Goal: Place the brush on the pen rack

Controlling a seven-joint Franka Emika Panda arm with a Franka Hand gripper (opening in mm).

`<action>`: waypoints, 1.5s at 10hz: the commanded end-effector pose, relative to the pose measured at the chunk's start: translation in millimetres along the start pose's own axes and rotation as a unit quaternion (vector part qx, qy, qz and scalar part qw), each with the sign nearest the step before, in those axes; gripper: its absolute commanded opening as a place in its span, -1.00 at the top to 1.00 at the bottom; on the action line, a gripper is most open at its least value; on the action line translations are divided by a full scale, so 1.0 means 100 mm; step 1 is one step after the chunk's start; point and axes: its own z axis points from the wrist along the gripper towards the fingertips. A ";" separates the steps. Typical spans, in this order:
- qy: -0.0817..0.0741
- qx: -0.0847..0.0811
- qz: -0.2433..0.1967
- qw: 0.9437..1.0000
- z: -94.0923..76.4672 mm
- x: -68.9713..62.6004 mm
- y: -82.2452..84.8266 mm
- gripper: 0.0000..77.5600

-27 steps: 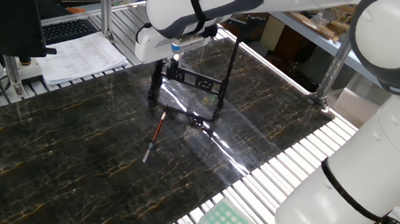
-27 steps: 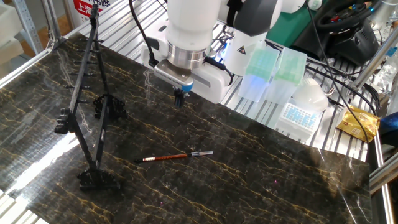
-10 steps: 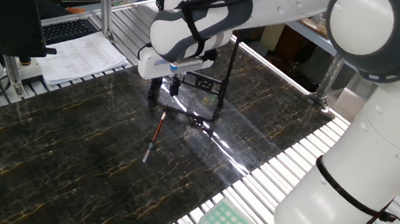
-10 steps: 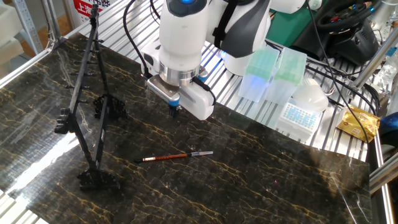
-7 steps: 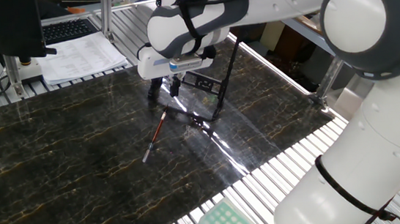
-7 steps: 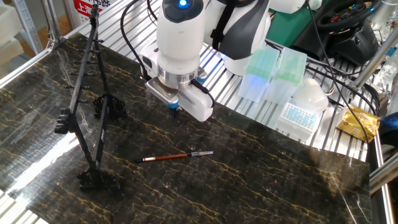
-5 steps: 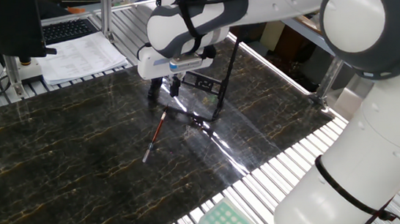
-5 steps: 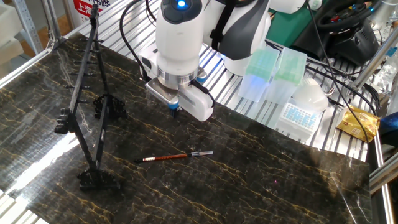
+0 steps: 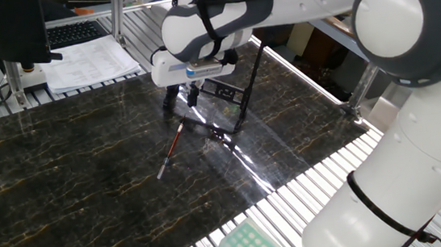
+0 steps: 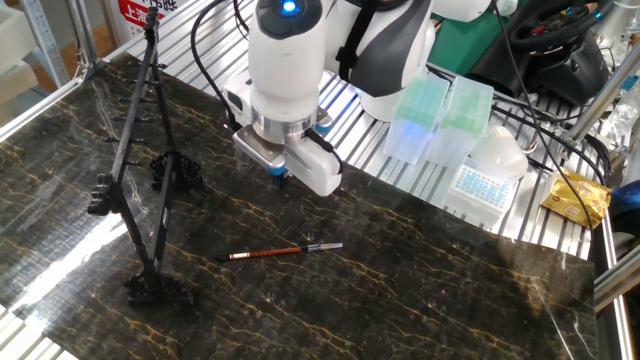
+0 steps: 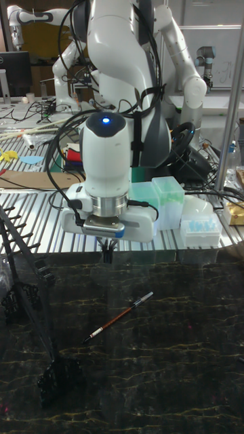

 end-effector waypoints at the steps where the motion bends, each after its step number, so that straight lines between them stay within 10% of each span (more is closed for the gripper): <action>1: 0.002 0.000 0.004 1.000 -0.01 -0.01 0.00 1.00; 15: -0.006 -0.020 0.114 0.993 0.70 -0.19 0.03 1.00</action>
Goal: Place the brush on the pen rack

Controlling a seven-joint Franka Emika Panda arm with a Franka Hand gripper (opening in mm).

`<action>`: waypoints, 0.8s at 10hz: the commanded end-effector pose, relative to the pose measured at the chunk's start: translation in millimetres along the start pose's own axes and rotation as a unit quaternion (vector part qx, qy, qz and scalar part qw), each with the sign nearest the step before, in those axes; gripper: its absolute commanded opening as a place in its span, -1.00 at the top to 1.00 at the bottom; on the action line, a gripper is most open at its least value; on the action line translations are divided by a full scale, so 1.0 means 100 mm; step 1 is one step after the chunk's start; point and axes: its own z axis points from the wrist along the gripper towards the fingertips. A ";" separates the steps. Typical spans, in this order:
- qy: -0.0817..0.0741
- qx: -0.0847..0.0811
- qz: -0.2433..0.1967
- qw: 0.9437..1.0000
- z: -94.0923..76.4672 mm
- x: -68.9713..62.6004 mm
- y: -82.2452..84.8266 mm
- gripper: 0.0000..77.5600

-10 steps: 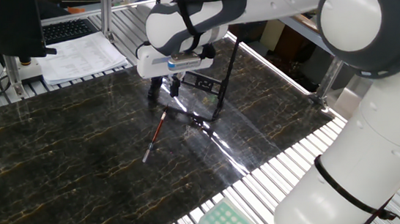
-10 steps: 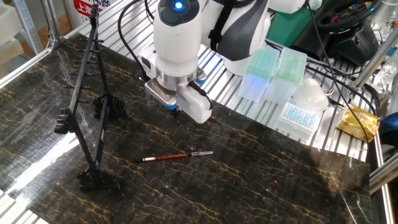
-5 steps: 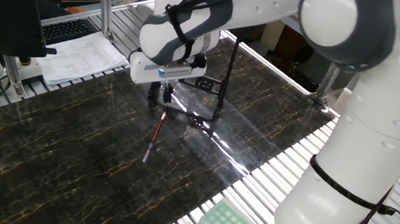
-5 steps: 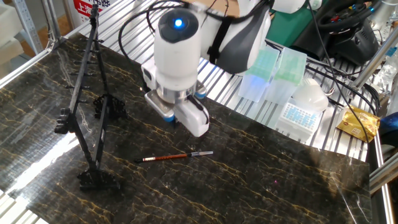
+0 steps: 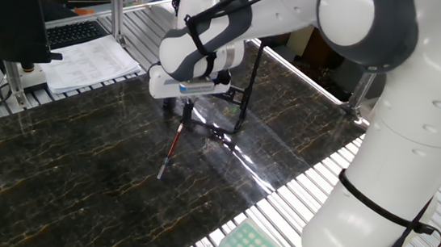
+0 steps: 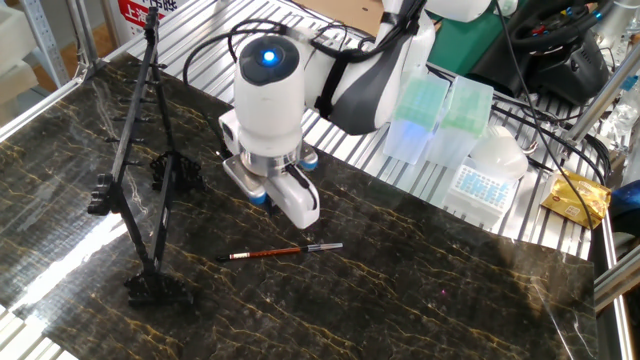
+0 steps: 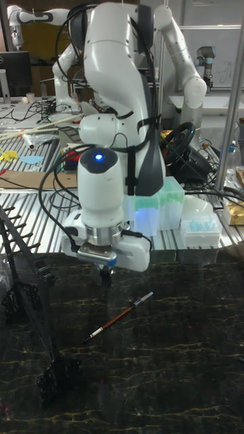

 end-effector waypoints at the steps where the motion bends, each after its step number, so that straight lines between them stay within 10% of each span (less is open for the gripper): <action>1: 0.005 0.000 0.044 0.999 0.04 0.03 0.06 1.00; 8: -0.021 -0.006 0.079 0.997 0.16 0.08 0.16 1.00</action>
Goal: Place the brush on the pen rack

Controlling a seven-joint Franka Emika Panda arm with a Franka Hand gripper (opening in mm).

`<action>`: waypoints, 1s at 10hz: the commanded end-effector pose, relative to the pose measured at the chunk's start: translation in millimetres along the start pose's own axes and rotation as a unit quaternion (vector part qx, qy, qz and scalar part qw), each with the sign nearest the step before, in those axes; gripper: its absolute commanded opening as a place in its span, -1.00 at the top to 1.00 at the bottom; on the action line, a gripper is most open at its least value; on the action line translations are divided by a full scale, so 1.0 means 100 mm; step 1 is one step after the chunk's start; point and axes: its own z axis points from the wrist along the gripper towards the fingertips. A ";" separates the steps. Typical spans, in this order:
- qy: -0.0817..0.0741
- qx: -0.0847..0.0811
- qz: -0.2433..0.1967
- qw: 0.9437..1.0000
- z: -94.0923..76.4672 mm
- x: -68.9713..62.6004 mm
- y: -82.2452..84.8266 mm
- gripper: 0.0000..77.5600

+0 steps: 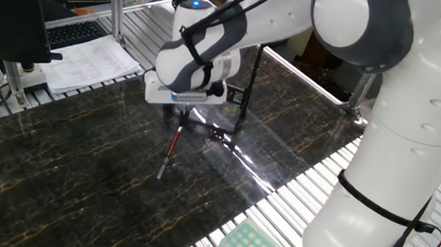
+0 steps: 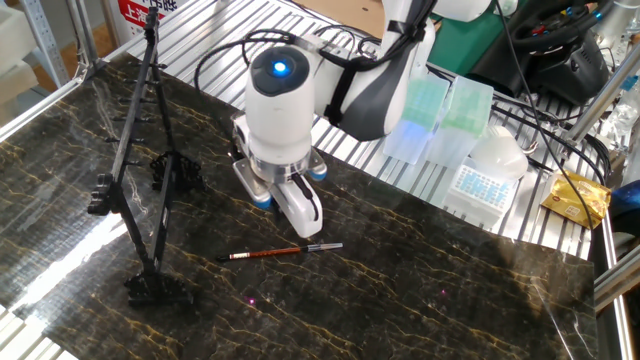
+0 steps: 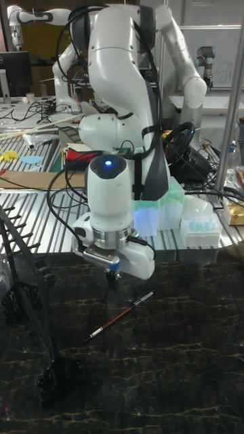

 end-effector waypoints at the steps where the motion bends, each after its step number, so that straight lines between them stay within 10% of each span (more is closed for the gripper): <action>1: -0.021 -0.004 0.016 1.000 0.12 -0.03 0.05 1.00; 10: -0.016 -0.012 0.015 1.000 0.17 -0.01 0.11 1.00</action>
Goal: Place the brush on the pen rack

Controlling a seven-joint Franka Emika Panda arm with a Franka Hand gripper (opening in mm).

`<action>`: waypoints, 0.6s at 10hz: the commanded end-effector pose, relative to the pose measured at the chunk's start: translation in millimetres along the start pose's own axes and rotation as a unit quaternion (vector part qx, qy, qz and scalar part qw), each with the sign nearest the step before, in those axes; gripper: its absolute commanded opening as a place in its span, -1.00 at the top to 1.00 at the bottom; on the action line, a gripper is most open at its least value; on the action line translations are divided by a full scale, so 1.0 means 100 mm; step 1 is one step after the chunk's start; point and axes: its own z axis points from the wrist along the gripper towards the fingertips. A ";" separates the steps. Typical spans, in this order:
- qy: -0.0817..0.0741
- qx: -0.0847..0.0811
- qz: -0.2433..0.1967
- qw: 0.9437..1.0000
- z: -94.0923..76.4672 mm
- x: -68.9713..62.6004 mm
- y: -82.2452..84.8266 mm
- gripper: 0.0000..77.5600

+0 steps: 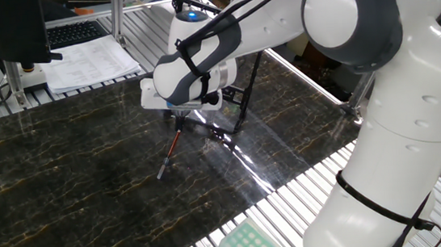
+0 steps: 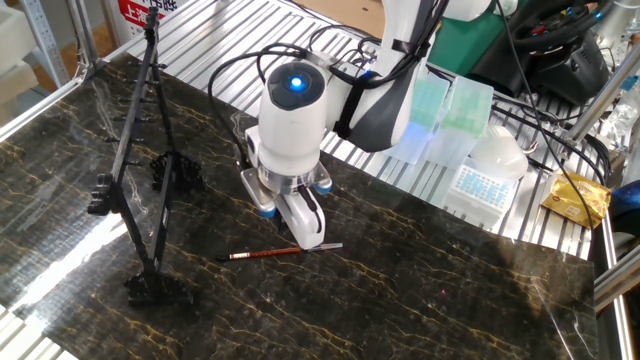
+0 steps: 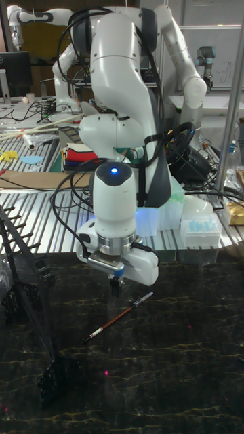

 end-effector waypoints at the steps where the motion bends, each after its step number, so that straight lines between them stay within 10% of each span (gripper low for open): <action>1: 0.007 -0.002 0.004 1.000 -0.01 -0.01 0.00 1.00; 6: 0.011 -0.007 -0.012 1.000 0.04 -0.02 0.04 1.00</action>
